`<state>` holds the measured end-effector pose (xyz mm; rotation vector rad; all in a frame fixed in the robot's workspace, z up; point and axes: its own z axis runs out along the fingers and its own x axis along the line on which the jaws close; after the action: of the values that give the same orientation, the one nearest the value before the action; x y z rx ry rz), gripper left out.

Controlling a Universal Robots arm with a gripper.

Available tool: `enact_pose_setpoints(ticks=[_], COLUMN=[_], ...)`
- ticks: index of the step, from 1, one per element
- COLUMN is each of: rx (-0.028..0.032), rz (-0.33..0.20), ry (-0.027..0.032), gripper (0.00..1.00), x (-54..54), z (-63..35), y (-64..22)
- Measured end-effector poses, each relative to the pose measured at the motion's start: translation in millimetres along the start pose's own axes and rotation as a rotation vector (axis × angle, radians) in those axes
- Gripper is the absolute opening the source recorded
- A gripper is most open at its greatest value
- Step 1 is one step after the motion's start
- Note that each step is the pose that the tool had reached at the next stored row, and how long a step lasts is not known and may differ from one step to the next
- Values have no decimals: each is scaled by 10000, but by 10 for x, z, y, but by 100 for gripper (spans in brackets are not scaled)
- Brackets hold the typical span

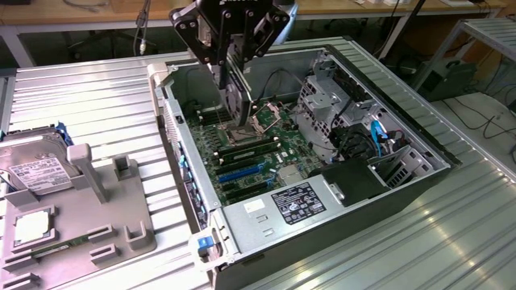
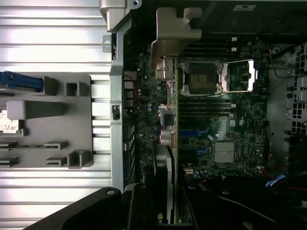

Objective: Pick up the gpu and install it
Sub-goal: 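Pick up the gpu and move the gpu toward the slot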

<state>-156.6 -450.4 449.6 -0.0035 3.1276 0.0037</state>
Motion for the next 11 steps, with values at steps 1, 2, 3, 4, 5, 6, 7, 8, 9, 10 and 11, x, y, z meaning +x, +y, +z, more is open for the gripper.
enact_pose_setpoints(ticks=[1,2,3,4,5,6,7,8,9,10,11], rx=[1,0,0,-1,-1,-1,-3,-2,-2,-2,-2], rz=[-4,-26,-68,-98,-126,-144,-157,-159,-161,-163,-163], ry=[1,1,0,0,1,1,1,1,1,1,1], gripper=[28,28,28,28,28,28,28,28,28,28,28], x=[-24,-48,-72,-90,-109,-126,-146,-162,-188,-215,-236], z=[0,1,2,3,3,3,5,5,6,7,7], y=[0,0,0,0,0,0,0,0,0,-1,-1])
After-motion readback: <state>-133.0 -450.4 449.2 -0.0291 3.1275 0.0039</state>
